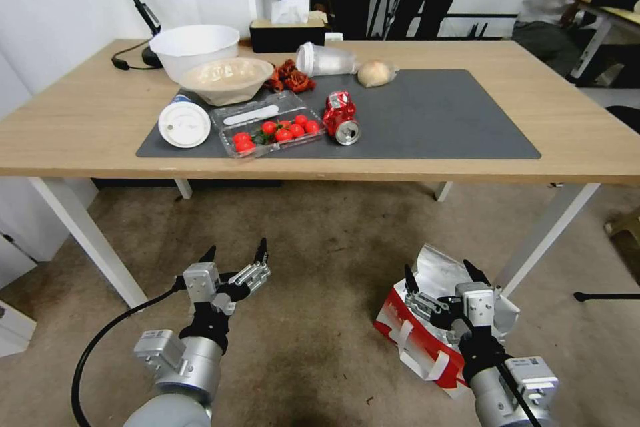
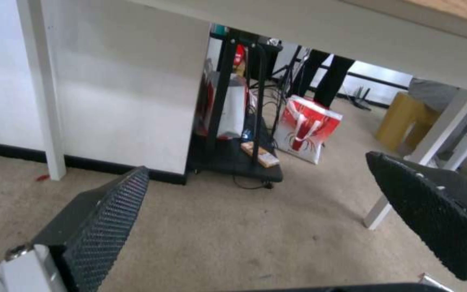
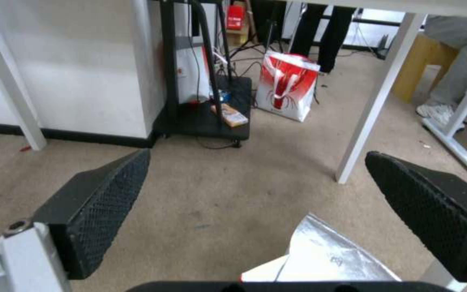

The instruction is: Pick up the food delivery bag from the floor and place it on the table.

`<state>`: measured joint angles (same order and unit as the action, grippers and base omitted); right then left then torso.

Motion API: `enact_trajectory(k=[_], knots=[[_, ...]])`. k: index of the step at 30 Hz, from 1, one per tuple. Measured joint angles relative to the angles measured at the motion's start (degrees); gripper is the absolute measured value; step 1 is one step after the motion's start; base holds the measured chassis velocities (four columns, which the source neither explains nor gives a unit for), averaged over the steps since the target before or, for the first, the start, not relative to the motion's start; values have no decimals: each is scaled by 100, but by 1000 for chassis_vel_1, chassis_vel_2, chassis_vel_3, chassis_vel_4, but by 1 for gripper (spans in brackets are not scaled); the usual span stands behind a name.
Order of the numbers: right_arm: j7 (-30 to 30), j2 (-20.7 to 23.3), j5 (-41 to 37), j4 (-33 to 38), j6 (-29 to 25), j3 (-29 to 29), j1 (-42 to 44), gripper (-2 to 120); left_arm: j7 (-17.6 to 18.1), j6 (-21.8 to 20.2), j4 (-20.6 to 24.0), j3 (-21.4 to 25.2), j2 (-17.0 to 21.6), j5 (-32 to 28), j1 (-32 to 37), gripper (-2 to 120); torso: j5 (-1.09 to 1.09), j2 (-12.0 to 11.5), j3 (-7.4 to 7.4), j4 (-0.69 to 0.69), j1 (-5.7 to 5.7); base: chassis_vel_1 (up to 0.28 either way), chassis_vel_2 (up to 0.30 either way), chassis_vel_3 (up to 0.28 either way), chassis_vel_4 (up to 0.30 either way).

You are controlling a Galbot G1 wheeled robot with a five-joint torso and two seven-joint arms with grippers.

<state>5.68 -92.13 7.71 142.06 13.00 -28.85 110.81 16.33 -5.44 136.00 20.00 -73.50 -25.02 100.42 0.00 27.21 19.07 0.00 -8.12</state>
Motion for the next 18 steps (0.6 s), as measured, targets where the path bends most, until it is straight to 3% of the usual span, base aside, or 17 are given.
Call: enact_trajectory(k=[18], knots=[[0,0,1,-59,-3,-11,-18,100,-89,37,-44,33,0,109,2,100,0,-430,-279,0,149,0,0,0,0]])
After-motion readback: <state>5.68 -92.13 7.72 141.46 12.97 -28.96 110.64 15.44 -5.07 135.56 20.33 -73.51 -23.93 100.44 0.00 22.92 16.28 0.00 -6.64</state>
